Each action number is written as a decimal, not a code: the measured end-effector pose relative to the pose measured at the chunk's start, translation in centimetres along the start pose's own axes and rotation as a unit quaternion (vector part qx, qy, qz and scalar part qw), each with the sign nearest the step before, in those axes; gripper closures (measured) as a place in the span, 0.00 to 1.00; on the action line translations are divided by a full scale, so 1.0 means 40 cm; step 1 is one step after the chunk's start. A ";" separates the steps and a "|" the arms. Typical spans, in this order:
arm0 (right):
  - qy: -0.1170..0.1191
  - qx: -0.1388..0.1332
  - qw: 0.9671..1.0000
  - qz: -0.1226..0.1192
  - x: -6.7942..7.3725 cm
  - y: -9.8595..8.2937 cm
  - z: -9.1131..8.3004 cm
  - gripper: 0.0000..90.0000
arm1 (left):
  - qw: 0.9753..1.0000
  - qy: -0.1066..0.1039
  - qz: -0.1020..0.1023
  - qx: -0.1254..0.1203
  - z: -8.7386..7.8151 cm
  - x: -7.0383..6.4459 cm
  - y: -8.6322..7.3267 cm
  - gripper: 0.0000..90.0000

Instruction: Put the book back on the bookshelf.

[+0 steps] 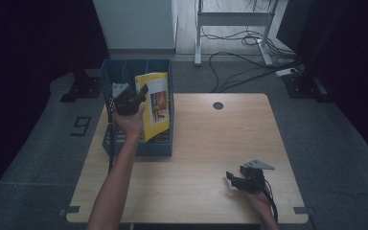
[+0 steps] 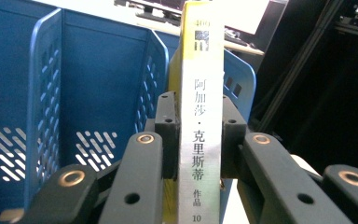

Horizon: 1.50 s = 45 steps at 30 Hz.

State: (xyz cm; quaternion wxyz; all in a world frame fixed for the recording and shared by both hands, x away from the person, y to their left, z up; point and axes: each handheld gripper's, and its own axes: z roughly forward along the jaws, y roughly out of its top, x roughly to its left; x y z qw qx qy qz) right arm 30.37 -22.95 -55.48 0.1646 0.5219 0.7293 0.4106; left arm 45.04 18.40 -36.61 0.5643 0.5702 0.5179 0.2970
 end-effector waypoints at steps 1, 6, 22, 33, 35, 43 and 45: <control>0.000 0.000 1.000 0.000 0.000 0.000 0.000 0.32 | 1.000 0.000 0.001 0.000 0.003 0.000 -0.001 0.84; 0.000 0.000 1.000 0.000 0.001 0.000 0.000 0.32 | 1.000 0.002 -0.002 0.004 0.015 0.000 -0.007 0.84; 0.000 0.000 1.000 0.000 0.000 0.000 0.000 0.32 | 1.000 0.017 0.017 -0.009 0.038 -0.015 -0.021 0.84; 0.002 -0.001 1.000 0.001 -0.002 0.000 0.000 0.32 | 1.000 0.021 0.017 0.002 0.068 -0.016 -0.040 0.84; 0.002 -0.001 1.000 0.002 -0.002 0.000 0.000 0.32 | 1.000 0.021 0.017 0.002 0.073 -0.018 -0.043 0.84; 0.002 0.000 1.000 0.002 -0.001 0.000 0.000 0.32 | 1.000 0.019 0.015 -0.001 0.088 -0.025 -0.048 0.84; 0.002 0.000 1.000 0.002 -0.001 0.000 0.000 0.32 | 1.000 0.019 0.017 0.001 0.088 -0.027 -0.050 0.84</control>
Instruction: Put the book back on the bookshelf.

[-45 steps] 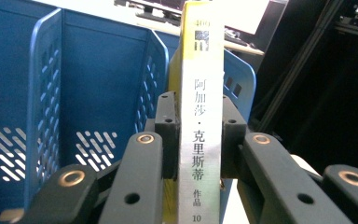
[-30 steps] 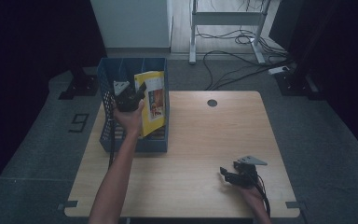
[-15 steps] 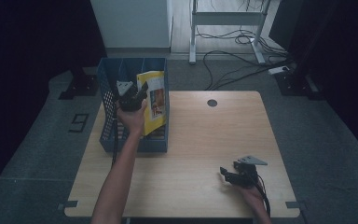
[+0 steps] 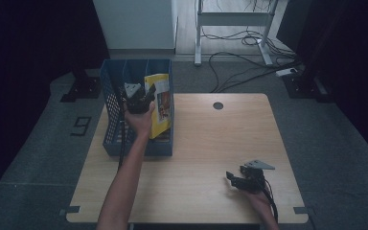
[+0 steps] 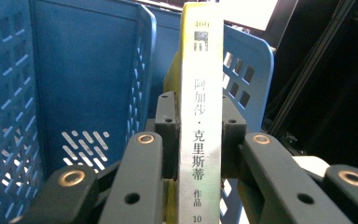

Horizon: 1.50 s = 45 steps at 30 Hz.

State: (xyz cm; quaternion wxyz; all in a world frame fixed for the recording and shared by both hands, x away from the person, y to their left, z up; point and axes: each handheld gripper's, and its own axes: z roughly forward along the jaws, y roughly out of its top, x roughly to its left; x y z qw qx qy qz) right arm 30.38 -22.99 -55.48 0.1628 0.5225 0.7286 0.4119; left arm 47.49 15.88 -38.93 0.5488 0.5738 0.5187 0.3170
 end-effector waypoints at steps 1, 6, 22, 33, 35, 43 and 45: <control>0.000 0.000 1.000 0.000 0.000 0.000 0.000 0.32 | 1.000 -0.001 0.000 0.001 0.000 -0.001 -0.001 0.84; 0.000 0.000 1.000 0.000 0.000 0.000 0.000 0.32 | 1.000 -0.001 0.000 0.002 -0.001 -0.003 -0.008 0.84; -0.001 0.000 1.000 -0.001 0.000 0.000 0.000 0.32 | 1.000 0.005 0.005 -0.007 0.005 -0.014 0.001 0.84; -0.002 0.001 1.000 -0.002 0.002 0.000 0.001 0.32 | 1.000 0.014 0.011 0.004 0.011 -0.008 -0.035 0.84; -0.002 0.001 1.000 -0.002 0.002 0.000 0.000 0.32 | 1.000 0.014 0.010 0.007 0.014 -0.007 -0.041 0.84; -0.002 0.001 1.000 -0.002 0.002 0.000 0.000 0.32 | 1.000 0.011 0.014 0.010 0.016 -0.012 -0.053 0.84; -0.002 0.001 1.000 -0.002 0.002 0.000 0.000 0.32 | 1.000 0.010 0.014 0.010 0.014 -0.011 -0.054 0.84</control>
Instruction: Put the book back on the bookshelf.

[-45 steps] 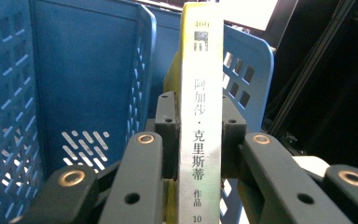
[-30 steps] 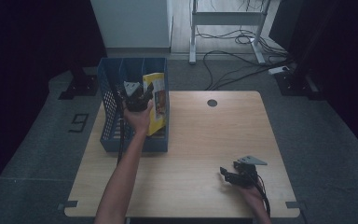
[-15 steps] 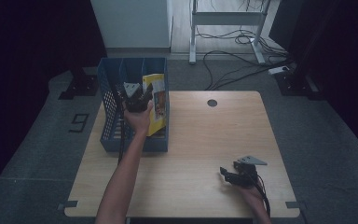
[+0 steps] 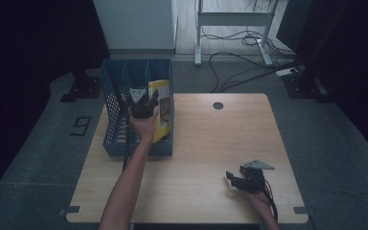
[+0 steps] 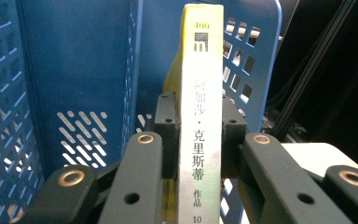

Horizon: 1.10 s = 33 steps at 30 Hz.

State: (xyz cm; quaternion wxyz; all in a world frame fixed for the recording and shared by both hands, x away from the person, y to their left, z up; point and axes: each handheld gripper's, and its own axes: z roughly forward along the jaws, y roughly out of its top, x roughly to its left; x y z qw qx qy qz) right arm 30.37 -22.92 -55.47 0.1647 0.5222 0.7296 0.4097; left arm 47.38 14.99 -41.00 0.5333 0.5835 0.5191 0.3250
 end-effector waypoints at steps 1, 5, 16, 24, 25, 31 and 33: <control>0.000 0.000 1.000 0.000 0.000 0.000 0.000 0.32 | 1.000 -0.001 -0.001 0.000 -0.002 0.001 0.000 0.84; 0.000 0.000 1.000 -0.001 0.001 0.000 0.000 0.32 | 1.000 -0.007 0.001 0.002 -0.013 0.002 -0.003 0.83; -0.004 0.000 1.000 -0.006 0.003 0.000 0.001 0.32 | 1.000 -0.026 0.000 0.010 -0.059 0.014 -0.012 0.82; -0.006 0.001 1.000 -0.007 0.004 0.000 0.001 0.32 | 0.999 -0.030 -0.006 0.013 -0.069 0.021 -0.014 0.81; -0.006 0.001 1.000 -0.007 0.004 0.000 0.001 0.32 | 0.999 -0.030 -0.007 0.013 -0.068 0.020 -0.013 0.81; -0.005 0.001 1.000 -0.007 0.003 0.000 0.001 0.32 | 0.999 -0.030 -0.007 0.024 -0.051 0.013 0.011 0.80; -0.004 0.001 1.000 -0.006 0.003 0.000 0.001 0.32 | 0.999 -0.026 -0.005 0.032 -0.042 0.010 0.021 0.80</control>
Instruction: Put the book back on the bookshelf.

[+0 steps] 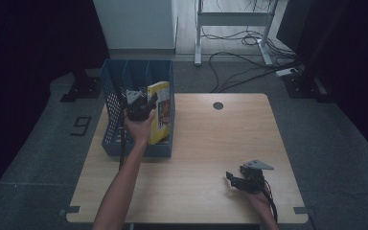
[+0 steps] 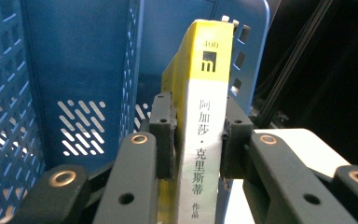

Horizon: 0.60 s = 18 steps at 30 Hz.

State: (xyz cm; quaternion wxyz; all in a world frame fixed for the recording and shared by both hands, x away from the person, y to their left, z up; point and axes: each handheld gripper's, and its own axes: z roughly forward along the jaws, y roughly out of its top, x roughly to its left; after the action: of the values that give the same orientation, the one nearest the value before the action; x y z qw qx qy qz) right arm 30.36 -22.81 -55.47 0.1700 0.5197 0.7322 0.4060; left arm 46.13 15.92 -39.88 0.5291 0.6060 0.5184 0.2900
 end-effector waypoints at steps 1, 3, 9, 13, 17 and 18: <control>0.001 0.000 1.000 0.001 0.000 0.000 0.000 0.32 | 1.000 0.002 -0.001 0.005 0.004 -0.001 0.005 0.80; 0.001 -0.001 1.000 0.001 -0.001 0.000 0.000 0.32 | 1.000 0.005 0.002 0.015 0.014 -0.004 0.014 0.80; 0.002 -0.001 1.000 0.002 -0.001 0.000 0.000 0.32 | 0.999 0.015 0.005 0.040 0.034 -0.007 0.035 0.80; 0.001 -0.001 1.000 0.001 -0.001 0.000 0.000 0.32 | 0.999 0.019 0.011 0.042 0.033 -0.006 0.036 0.82; 0.001 0.000 1.000 0.001 0.000 0.000 0.000 0.32 | 0.999 0.022 0.015 0.043 0.031 -0.005 0.036 0.83; 0.001 0.000 1.000 0.000 0.000 0.000 0.000 0.32 | 0.999 0.022 0.017 0.042 0.031 -0.006 0.036 0.83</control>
State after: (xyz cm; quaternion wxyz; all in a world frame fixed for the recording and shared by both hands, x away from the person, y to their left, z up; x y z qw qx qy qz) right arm 30.36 -22.82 -55.47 0.1696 0.5198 0.7319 0.4066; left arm 47.66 15.43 -38.81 0.4862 0.6303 0.5311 0.2902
